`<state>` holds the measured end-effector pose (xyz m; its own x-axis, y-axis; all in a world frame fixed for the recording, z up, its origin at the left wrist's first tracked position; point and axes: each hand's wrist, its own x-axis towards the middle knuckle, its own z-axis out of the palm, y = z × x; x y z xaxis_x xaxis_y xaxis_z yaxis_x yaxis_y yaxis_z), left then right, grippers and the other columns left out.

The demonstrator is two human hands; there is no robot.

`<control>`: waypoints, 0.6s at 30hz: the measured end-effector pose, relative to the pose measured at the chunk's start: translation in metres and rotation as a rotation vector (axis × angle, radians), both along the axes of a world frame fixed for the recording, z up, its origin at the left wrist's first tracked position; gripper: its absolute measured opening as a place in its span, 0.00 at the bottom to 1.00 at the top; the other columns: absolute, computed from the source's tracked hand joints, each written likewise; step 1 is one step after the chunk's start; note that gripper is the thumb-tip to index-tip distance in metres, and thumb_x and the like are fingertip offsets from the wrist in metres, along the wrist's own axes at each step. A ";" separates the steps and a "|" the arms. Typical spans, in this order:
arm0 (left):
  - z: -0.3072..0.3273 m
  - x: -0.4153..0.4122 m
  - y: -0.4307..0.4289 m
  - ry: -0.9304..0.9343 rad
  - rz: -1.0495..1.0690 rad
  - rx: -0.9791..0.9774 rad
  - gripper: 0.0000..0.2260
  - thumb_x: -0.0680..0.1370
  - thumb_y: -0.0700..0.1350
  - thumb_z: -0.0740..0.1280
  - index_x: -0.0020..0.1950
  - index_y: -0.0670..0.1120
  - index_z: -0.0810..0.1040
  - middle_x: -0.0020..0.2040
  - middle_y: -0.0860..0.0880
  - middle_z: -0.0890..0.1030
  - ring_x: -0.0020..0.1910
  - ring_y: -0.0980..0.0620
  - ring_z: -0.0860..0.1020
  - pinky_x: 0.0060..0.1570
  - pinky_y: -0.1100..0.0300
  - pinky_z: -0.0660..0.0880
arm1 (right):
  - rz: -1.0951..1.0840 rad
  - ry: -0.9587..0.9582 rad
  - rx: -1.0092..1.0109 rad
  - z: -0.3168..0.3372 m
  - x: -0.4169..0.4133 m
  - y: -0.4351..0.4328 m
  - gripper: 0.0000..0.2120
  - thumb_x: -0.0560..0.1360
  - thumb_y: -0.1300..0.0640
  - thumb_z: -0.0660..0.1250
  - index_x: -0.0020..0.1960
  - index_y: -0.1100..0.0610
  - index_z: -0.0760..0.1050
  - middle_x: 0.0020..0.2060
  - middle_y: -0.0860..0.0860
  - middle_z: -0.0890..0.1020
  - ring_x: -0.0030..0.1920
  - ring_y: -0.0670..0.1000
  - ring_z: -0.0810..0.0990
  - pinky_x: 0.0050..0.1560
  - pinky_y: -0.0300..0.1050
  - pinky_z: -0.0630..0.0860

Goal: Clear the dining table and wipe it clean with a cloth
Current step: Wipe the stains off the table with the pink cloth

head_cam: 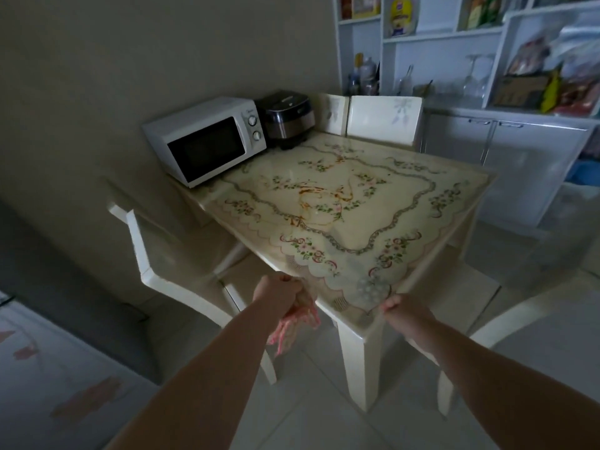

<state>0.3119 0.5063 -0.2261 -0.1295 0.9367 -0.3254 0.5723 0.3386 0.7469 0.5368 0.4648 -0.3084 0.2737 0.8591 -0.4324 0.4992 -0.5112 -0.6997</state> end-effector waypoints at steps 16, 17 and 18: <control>-0.073 0.067 0.111 0.527 -0.457 -0.030 0.24 0.79 0.51 0.63 0.73 0.45 0.63 0.61 0.44 0.76 0.59 0.45 0.75 0.55 0.52 0.76 | 0.047 -0.234 -0.051 -0.022 0.043 0.079 0.12 0.78 0.60 0.60 0.55 0.52 0.80 0.57 0.48 0.82 0.58 0.48 0.79 0.60 0.42 0.74; -0.081 0.066 0.113 0.568 -0.521 -0.005 0.25 0.79 0.51 0.63 0.74 0.46 0.62 0.64 0.44 0.74 0.61 0.45 0.73 0.57 0.51 0.75 | 0.068 -0.256 -0.070 -0.023 0.042 0.082 0.12 0.77 0.61 0.61 0.57 0.53 0.80 0.58 0.48 0.81 0.59 0.48 0.78 0.61 0.41 0.73; -0.089 0.067 0.117 0.605 -0.605 0.024 0.26 0.79 0.51 0.63 0.75 0.48 0.60 0.68 0.45 0.71 0.64 0.45 0.71 0.60 0.50 0.73 | 0.074 -0.274 -0.084 -0.027 0.040 0.086 0.12 0.77 0.60 0.62 0.58 0.53 0.79 0.58 0.49 0.81 0.59 0.49 0.78 0.60 0.40 0.72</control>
